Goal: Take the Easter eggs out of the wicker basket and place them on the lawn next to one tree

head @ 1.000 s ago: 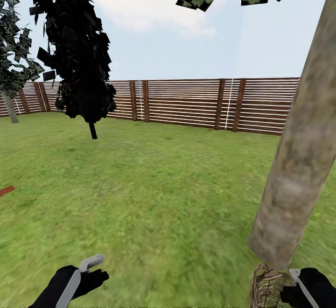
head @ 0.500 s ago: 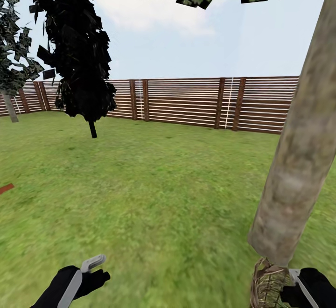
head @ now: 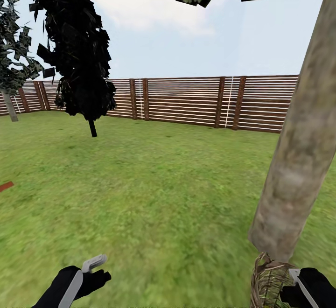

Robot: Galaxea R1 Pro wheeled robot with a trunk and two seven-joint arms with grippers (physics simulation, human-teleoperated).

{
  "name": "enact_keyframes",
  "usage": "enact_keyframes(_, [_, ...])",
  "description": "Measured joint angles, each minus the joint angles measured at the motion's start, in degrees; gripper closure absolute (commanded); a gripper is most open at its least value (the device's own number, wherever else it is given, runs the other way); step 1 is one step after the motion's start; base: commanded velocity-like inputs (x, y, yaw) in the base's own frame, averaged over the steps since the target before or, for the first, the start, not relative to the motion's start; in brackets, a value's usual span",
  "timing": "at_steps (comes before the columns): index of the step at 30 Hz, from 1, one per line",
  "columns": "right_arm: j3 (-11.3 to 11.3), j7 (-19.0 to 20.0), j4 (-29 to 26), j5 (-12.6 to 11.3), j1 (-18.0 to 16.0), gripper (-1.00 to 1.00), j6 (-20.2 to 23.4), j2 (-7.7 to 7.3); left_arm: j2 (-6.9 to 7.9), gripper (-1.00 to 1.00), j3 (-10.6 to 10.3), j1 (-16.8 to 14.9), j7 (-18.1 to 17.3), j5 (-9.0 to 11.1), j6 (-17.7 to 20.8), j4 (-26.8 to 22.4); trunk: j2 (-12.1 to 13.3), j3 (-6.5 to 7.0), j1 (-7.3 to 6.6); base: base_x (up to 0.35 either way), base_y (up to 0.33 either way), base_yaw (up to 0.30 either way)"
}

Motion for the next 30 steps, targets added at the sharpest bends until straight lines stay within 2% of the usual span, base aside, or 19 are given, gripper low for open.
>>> enact_keyframes(9, [0.0, -0.1, 0.0, 0.1, 0.0, -1.0, 0.0, 0.0, -0.01, -1.0, 0.0, 0.0, 0.0, 0.0, 0.0, 0.0, 0.0, 0.0, 0.0, 0.0, 0.0, 0.009])
enact_keyframes(17, [0.0, -0.1, 0.1, 0.0, 0.0, -1.0, 0.0, 0.01, 0.0, -1.0, 0.0, 0.0, -0.1, 0.0, 0.0, 0.1, 0.0, 0.0, 0.0, 0.0, 0.0, 0.205])
enact_keyframes(23, [0.1, -0.1, 0.0, 0.0, 0.0, -1.0, 0.0, 0.08, -0.02, -1.0, 0.0, 0.0, -0.1, 0.0, 0.0, 0.1, 0.0, 0.0, 0.0, 0.0, 0.0, 0.036])
enact_keyframes(30, [0.0, -0.1, 0.0, 0.0, 0.0, -1.0, 0.1, 0.06, -1.04, -1.0, -0.2, 0.0, 0.0, -0.1, 0.0, 0.2, 0.0, 0.0, -0.01, 0.065, -0.079, 0.002])
